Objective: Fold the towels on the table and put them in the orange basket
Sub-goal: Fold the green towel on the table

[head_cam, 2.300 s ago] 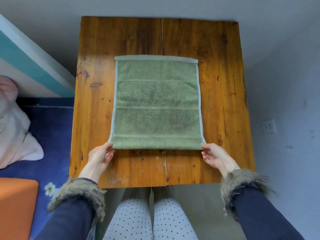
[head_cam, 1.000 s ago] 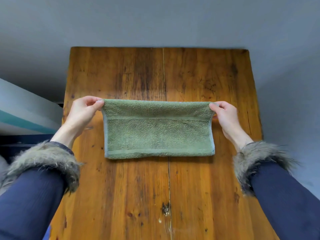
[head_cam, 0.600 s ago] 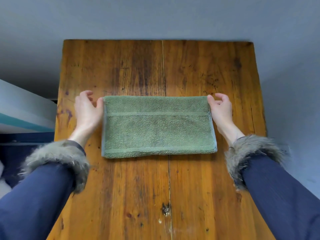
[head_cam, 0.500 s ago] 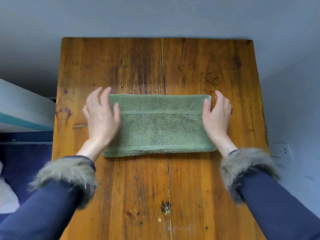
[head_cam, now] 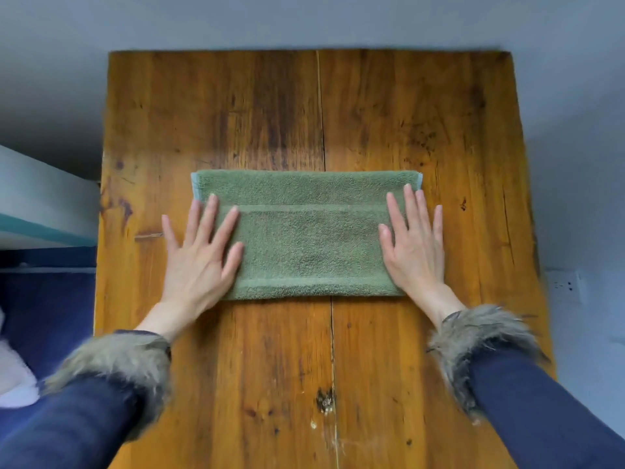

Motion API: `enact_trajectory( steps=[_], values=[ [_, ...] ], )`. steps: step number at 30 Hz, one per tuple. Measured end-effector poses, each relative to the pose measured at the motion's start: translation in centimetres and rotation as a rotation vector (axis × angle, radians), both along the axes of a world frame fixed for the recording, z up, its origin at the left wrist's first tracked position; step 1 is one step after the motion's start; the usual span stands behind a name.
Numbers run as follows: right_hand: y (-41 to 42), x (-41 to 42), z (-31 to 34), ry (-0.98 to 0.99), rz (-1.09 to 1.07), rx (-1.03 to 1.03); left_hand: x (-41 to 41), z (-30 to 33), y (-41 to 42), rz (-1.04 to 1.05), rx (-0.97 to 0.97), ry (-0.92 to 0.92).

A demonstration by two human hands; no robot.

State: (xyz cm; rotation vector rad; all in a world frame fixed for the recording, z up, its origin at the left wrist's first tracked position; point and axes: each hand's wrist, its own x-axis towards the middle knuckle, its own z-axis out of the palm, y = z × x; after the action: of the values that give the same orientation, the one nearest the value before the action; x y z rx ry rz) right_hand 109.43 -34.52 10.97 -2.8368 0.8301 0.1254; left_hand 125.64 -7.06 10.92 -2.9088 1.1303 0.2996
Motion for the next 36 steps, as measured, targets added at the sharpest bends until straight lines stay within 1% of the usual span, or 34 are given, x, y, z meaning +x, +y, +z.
enact_trajectory(
  steps=[2, 5, 8, 10, 13, 15, 17, 18, 20, 21, 24, 27, 30, 34, 36],
  values=[
    [0.0, 1.4, 0.7, -0.034, 0.01, -0.024, 1.7, 0.6, -0.6, -0.002, -0.031, -0.021],
    [0.4, 4.4, 1.1, -0.073, 0.041, 0.021, 3.3, 0.8, -3.6, -0.005, -0.075, -0.033],
    [-0.1, 5.6, 0.5, -0.003, 0.052, 0.042, 3.8, 0.2, -5.6, 0.078, -0.034, 0.044],
    [-0.6, 5.3, 0.1, 0.019, 0.071, 0.025, 4.1, -0.1, -5.6, 0.082, -0.019, 0.081],
    [0.0, 4.7, 0.5, 0.0, 0.08, 0.006, 3.9, 0.1, -4.3, 0.088, -0.125, 0.075],
    [1.5, 4.3, 1.1, -0.041, 0.081, -0.001, 2.9, 0.6, -3.1, 0.199, -0.243, 0.043],
    [3.9, 3.8, 1.4, -0.065, 0.124, 0.03, 1.5, 1.1, -1.7, 0.396, -0.319, -0.009],
    [5.3, 3.6, 1.4, -0.064, 0.151, 0.048, 0.7, 1.4, -1.3, 0.516, -0.328, -0.009],
    [8.0, 3.7, 0.9, -0.052, 0.192, 0.066, -0.4, 1.8, -0.9, 0.714, -0.32, 0.045],
    [9.0, 3.9, 0.5, -0.05, 0.197, 0.069, -0.7, 1.9, -0.9, 0.759, -0.297, 0.077],
    [10.6, 4.4, -0.6, -0.024, 0.166, 0.059, -1.4, 1.7, -1.0, 0.751, -0.215, 0.134],
    [10.7, 4.5, -1.1, -0.009, 0.158, 0.024, -0.7, 1.8, -1.3, 0.802, -0.2, 0.192],
    [10.8, 4.5, -1.2, -0.003, 0.158, 0.005, 0.2, 2.3, -1.6, 0.903, -0.201, 0.338],
    [10.9, 4.5, -1.2, 0.002, 0.154, -0.003, 1.0, 2.9, -1.6, 0.893, -0.268, 0.41],
    [10.8, 4.5, -1.2, 0.012, 0.152, -0.005, 1.5, 3.4, -1.0, 0.917, -0.373, 0.52]
  ],
)
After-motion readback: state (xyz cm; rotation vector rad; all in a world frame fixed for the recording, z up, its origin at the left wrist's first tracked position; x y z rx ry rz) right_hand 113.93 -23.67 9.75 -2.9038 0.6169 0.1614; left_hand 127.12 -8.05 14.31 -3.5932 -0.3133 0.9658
